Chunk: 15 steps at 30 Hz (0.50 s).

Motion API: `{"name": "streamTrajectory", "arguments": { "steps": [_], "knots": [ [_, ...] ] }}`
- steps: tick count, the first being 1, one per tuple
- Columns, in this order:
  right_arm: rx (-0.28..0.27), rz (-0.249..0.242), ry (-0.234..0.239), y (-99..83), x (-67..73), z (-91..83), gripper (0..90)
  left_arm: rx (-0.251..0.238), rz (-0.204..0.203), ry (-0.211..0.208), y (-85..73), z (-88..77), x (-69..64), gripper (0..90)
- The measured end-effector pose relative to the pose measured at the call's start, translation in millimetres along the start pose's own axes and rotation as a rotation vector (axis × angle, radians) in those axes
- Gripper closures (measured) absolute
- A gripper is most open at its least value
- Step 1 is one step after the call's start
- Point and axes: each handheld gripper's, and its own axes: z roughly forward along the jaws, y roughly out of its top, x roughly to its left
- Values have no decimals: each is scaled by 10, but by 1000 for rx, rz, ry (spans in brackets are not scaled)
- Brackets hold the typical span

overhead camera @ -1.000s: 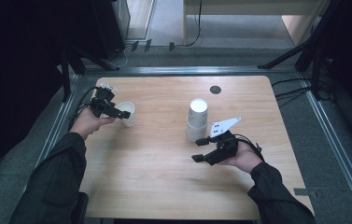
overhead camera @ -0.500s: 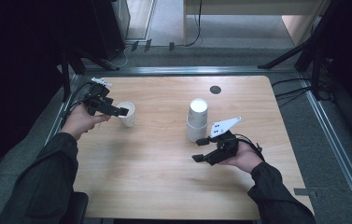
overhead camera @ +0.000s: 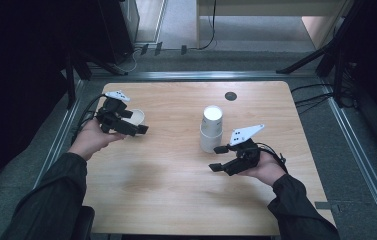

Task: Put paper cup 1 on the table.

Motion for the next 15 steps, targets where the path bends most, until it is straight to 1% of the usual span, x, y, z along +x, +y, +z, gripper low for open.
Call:
{"name": "streamTrajectory", "arguments": {
  "steps": [1, 2, 3, 4, 5, 7, 8, 11, 12, 14, 15],
  "knots": [
    [0, 0, 0, 0, 0, 0, 336, -1, 3, -3, -7, 15, -40, 86],
    [-4, -4, -7, -7, 4, -23, 336, -6, 14, -17, -19, 41, -115, 86],
    [-6, -7, -13, -10, 5, -33, 336, -15, 17, -22, -26, 54, -151, 86],
    [-5, -7, -14, -14, 3, -42, 336, -15, 17, -22, -26, 54, -151, 86],
    [-6, -10, -18, -16, -5, -49, 336, -22, 17, -33, -34, 65, -185, 86],
    [-6, -1, -21, -21, -17, -55, 336, -29, 17, -50, -50, 93, -247, 86],
    [-3, 0, -22, -23, -24, -56, 336, -40, 26, -61, -71, 123, -306, 87],
    [6, 5, -25, -30, -32, -55, 336, -42, 32, -73, -96, 170, -350, 118],
    [7, 5, -30, -31, -37, -56, 336, -32, 36, -82, -116, 227, -390, 118],
    [6, 4, -31, -30, -44, -58, 336, -34, 34, -84, -126, 250, -410, 118],
    [4, 3, -34, -29, -47, -59, 336, -46, 30, -103, -142, 288, -443, 118]
  ]
}}
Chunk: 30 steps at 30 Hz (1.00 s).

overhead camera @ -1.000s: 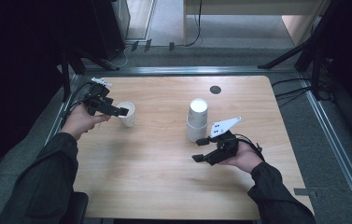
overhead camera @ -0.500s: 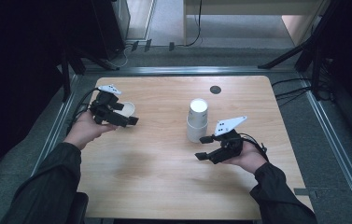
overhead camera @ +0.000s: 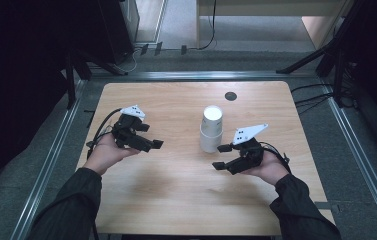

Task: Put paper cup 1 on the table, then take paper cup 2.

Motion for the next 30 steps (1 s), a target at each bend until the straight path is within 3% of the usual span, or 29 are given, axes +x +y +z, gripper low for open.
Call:
{"name": "streamTrajectory", "arguments": {
  "steps": [8, 13, 17, 18, 30],
  "knots": [
    [5, 0, -16, 3, -19, -33, 339, -9, 27, -24, -58, 134, -177, 126],
    [7, -3, -27, -5, -44, -70, 344, -30, 56, -62, -115, 200, -287, 126],
    [22, -5, -44, -21, -86, -88, 346, -62, 42, -112, -187, 226, -327, 129],
    [18, 3, -50, -20, -105, -112, 346, -58, 59, -112, -215, 247, -349, 131],
    [41, 4, -85, 109, -256, -311, 352, -86, 83, -122, -256, 228, -367, 131]
  ]
}}
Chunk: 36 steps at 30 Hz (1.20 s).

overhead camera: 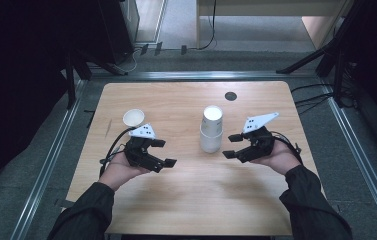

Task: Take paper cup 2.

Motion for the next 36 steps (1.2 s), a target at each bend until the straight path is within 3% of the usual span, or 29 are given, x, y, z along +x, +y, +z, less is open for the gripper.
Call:
{"name": "streamTrajectory", "arguments": {
  "steps": [4, 6, 8, 14, 16, 19, 36],
  "knots": [
    [24, -17, -28, 154, -161, -127, 349, 3, -4, -7, -11, 5, 7, 131],
    [27, -17, -24, 188, -199, -143, 347, -4, -11, -34, -21, -5, 17, 131],
    [51, -11, -18, 279, -309, -165, 342, -3, -8, -30, -24, -11, 20, 131],
    [89, -24, -24, 442, -417, -142, 311, 6, 4, -32, -28, -5, 15, 133],
    [93, -36, -2, 535, -465, -117, 300, 4, 0, -42, -35, -5, 28, 133],
    [101, -48, 20, 620, -491, -69, 290, 1, -11, -34, -56, -7, 68, 136],
    [147, -96, 32, 982, -443, 218, 282, -13, -12, -29, -75, -21, 94, 138]
  ]
}}
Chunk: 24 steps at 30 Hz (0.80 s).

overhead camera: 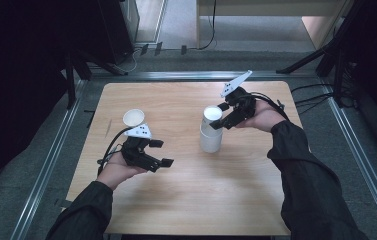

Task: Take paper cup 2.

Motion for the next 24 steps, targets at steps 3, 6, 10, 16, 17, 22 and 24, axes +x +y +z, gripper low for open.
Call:
{"name": "streamTrajectory", "arguments": {
  "steps": [3, 6, 10, 16, 17, 22, 24],
  "knots": [
    [9, -2, -3, 36, 3, 10, 302, -3, -7, -7, 0, -2, 5, 138],
    [15, -6, 1, 61, 0, 12, 325, -23, -14, -24, 8, -13, -5, 138],
    [22, -4, -1, 76, 4, 12, 330, -27, -24, -26, 7, -13, 5, 138],
    [36, -13, -3, 94, 5, 6, 338, -22, -21, -26, 4, -4, 5, 140],
    [36, -13, -6, 101, 11, -1, 341, -19, -19, -27, 3, -2, 6, 140],
    [36, -26, -17, 133, 20, -36, 346, -19, -15, -32, 7, 4, -16, 140],
    [31, -28, -14, 146, 24, -52, 346, -19, -14, -33, 8, 7, -16, 140]
  ]
}}
